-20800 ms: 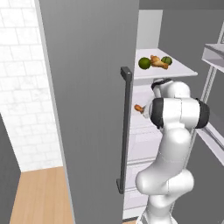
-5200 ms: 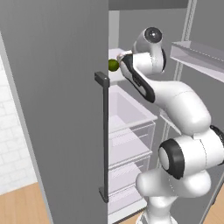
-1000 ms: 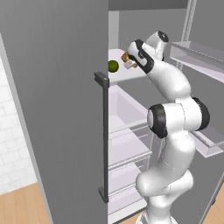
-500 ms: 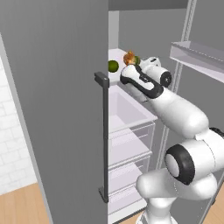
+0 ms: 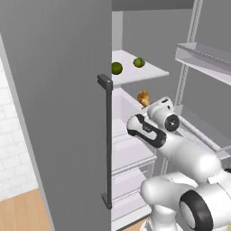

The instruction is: Place one lime and one chicken drumstick in each tupperware on the nearby counter, to pack two identical lunches.

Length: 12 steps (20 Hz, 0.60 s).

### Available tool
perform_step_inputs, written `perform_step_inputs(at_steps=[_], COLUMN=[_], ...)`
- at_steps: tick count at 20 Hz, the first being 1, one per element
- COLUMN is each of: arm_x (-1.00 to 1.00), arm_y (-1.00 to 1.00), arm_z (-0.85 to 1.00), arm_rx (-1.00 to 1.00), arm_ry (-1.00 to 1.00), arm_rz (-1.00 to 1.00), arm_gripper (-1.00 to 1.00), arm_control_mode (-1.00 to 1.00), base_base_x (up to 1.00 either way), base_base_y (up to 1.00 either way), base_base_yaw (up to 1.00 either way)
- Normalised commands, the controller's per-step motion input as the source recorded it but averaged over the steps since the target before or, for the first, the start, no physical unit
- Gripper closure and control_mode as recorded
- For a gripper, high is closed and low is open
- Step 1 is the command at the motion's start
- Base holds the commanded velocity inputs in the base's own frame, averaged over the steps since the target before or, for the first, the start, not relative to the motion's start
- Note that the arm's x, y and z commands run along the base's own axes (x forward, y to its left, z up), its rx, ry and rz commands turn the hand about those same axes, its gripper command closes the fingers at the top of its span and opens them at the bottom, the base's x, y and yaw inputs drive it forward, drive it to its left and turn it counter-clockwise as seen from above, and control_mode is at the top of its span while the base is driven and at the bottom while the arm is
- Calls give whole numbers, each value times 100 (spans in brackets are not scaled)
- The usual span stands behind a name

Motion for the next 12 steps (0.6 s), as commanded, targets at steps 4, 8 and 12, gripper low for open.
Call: perform_step_inputs(at_steps=[4, 8, 12], arm_x=[-25, 0, 0], arm_y=[0, 0, 0], arm_z=[0, 0, 0], arm_rx=[0, 0, 0], arm_ry=[18, 0, 0], arm_rz=[-2, 0, 0], arm_gripper=[100, 100, 100], arm_control_mode=[100, 100, 100], base_base_x=[-75, -100, -100], base_base_y=[0, -3, -14], base_base_yaw=[-5, -8, -7])
